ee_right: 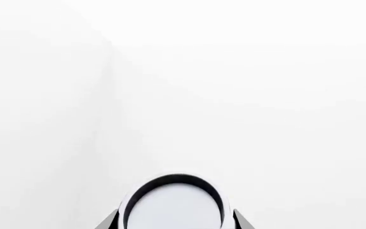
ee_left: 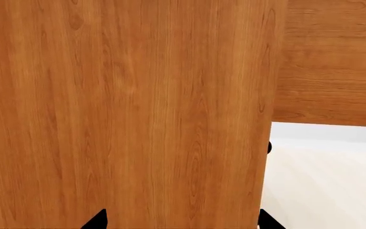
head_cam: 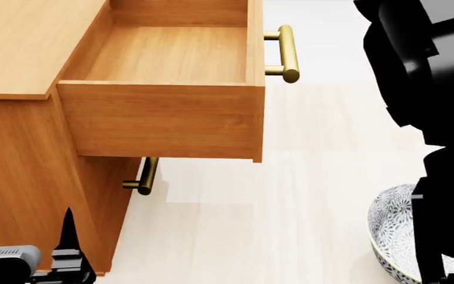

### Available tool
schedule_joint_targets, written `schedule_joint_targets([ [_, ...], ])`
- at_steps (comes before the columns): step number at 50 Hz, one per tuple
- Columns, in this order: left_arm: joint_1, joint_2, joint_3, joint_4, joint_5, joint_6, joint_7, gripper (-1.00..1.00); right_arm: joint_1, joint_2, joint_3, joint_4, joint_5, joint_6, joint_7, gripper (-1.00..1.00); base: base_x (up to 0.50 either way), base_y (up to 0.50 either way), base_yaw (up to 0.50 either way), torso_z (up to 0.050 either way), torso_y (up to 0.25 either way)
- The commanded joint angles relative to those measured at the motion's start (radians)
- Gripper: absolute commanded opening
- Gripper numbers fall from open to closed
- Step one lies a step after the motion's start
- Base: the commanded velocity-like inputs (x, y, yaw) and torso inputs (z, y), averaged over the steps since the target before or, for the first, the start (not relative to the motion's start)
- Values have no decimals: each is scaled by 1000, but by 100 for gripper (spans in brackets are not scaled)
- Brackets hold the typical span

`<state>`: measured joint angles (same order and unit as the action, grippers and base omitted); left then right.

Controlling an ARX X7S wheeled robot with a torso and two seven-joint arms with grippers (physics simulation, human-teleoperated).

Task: Put the ketchup in the top drawer of the cabinet.

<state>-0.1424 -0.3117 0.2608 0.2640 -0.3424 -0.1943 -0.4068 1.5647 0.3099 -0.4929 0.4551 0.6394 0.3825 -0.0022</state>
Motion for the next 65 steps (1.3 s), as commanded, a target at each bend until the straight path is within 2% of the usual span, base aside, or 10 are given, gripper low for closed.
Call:
schedule_joint_targets([
  [1,-1,-1,1,-6,-6,3,-2,100,92,-94,-34,258,-79,-77,-95,-100,0,0,0,0,0],
  [14,0,0,7,-5,-11,5,-3,100,284,-278,-41,844,-122,-277,-273,-100,0,0,0,0,1],
  [23,5,-3,5,-7,-10,9,-10,100,261,-307,79,853,-246,-185,-316,-100,0,0,0,0,0],
  [29,5,-3,7,-11,-9,13,-11,100,264,-309,116,853,-226,-83,-389,-100,0,0,0,0,0],
  [34,4,-4,8,-10,-12,10,-12,100,262,-310,88,854,-144,-7,-467,-100,0,0,0,0,0],
  [36,4,-4,9,-10,-12,11,-13,100,273,-310,33,854,-113,20,-510,-100,0,0,0,0,0],
  [49,4,-5,13,-11,-13,11,-18,100,259,-310,-87,853,-60,-3,-628,-100,0,0,0,0,1],
  [65,7,-9,17,-10,-20,11,-20,100,242,-310,-261,853,57,19,-675,-100,0,0,0,0,0],
])
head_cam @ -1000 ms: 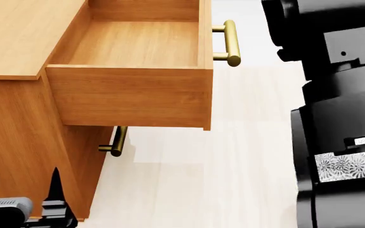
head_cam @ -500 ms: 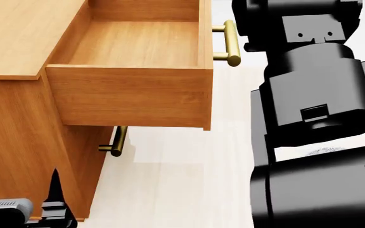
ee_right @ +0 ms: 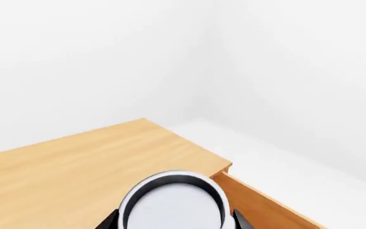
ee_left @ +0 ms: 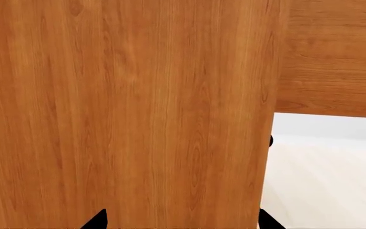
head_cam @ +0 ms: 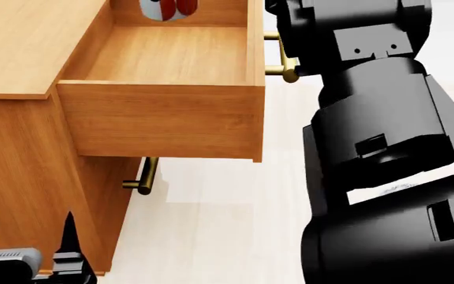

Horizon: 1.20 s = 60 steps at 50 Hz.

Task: Put the ketchup in the top drawer of the cabinet.

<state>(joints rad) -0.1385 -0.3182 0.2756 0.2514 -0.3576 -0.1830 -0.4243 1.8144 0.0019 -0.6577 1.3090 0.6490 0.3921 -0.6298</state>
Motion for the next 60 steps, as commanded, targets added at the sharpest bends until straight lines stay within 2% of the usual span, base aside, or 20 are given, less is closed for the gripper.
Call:
schedule_joint_targets([
  [1,2,-2,2,1,-4,2,-2,100,-9,-2,-99,-1,49,12,-48,-100,0,0,0,0,0],
  [21,5,-9,4,-2,-4,6,-9,100,-53,-2,-192,-1,97,10,-50,-100,0,0,0,0,1],
  [35,7,-9,7,-11,-7,15,-9,100,-68,-2,-133,0,45,32,-57,-100,0,0,0,0,1],
  [60,8,-13,10,-16,-9,24,-15,100,-116,-2,-143,0,38,8,-59,-100,0,0,0,1,0],
])
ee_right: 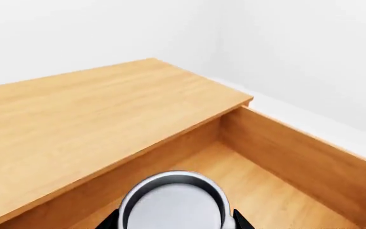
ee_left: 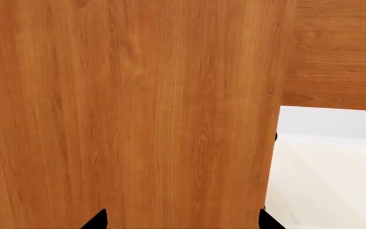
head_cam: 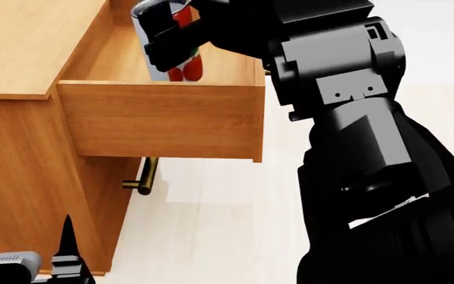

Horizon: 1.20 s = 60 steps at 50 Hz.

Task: Put the ketchup in the top drawer of the cabinet.

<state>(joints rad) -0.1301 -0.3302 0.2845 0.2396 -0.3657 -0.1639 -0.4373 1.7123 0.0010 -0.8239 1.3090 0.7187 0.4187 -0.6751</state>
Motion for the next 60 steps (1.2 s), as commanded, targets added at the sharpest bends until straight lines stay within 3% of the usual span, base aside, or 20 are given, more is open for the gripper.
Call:
schedule_joint_targets([
  [1,0,-1,2,-5,-1,6,-2,100,-6,-1,26,0,-35,-11,-16,-100,0,0,0,0,0],
  [35,1,-10,6,4,-8,4,-12,100,-18,-1,57,0,-66,-12,-10,-100,0,0,0,0,1],
  [36,1,-10,6,5,-9,3,-12,100,-19,-1,58,0,-70,-14,-13,100,0,0,0,0,0],
  [50,5,-13,10,11,-8,5,-18,100,-21,-1,80,-1,-97,-25,-6,100,0,0,0,0,0],
  [60,6,-14,14,10,-6,9,-20,100,-11,0,272,0,-220,-48,48,100,0,0,0,0,0],
])
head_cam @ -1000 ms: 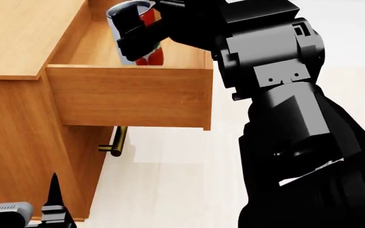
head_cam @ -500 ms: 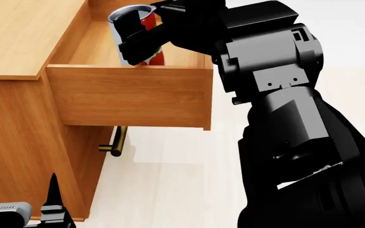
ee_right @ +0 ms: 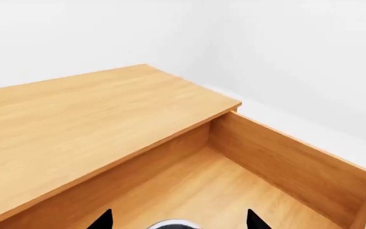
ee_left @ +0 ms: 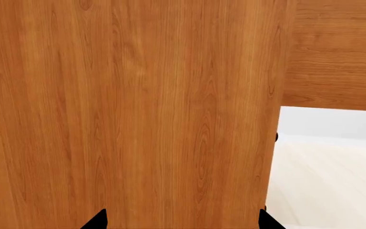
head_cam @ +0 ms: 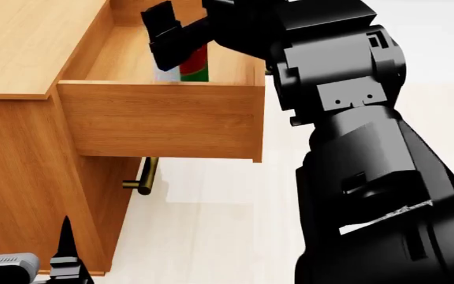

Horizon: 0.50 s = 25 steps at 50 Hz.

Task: Put the ketchup in the top drawer of the cabinet.

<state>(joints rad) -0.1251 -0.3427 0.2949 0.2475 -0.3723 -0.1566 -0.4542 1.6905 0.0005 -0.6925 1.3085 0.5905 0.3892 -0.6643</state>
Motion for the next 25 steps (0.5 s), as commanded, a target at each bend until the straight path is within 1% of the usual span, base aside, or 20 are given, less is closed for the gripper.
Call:
schedule_joint_targets([
  [1,0,-1,5,2,1,1,-3,100,12,1,178,0,-105,-28,48,100,0,0,0,0,0],
  [3,-1,-1,5,3,-1,1,-2,100,28,1,226,0,-136,-28,57,100,0,0,0,0,0],
  [7,-2,0,7,-1,-1,1,-2,100,22,1,306,0,-164,-89,72,100,0,0,0,0,0],
  [14,-6,-1,11,0,-1,-2,-3,100,48,4,456,0,-251,-125,110,100,0,0,0,0,0],
  [19,-8,-2,14,-1,0,-3,-3,100,52,12,533,0,-311,-148,131,100,0,0,0,0,0],
  [25,-13,-2,14,-5,-4,-3,-1,100,60,24,574,-2,-346,-151,137,100,0,0,0,0,0],
])
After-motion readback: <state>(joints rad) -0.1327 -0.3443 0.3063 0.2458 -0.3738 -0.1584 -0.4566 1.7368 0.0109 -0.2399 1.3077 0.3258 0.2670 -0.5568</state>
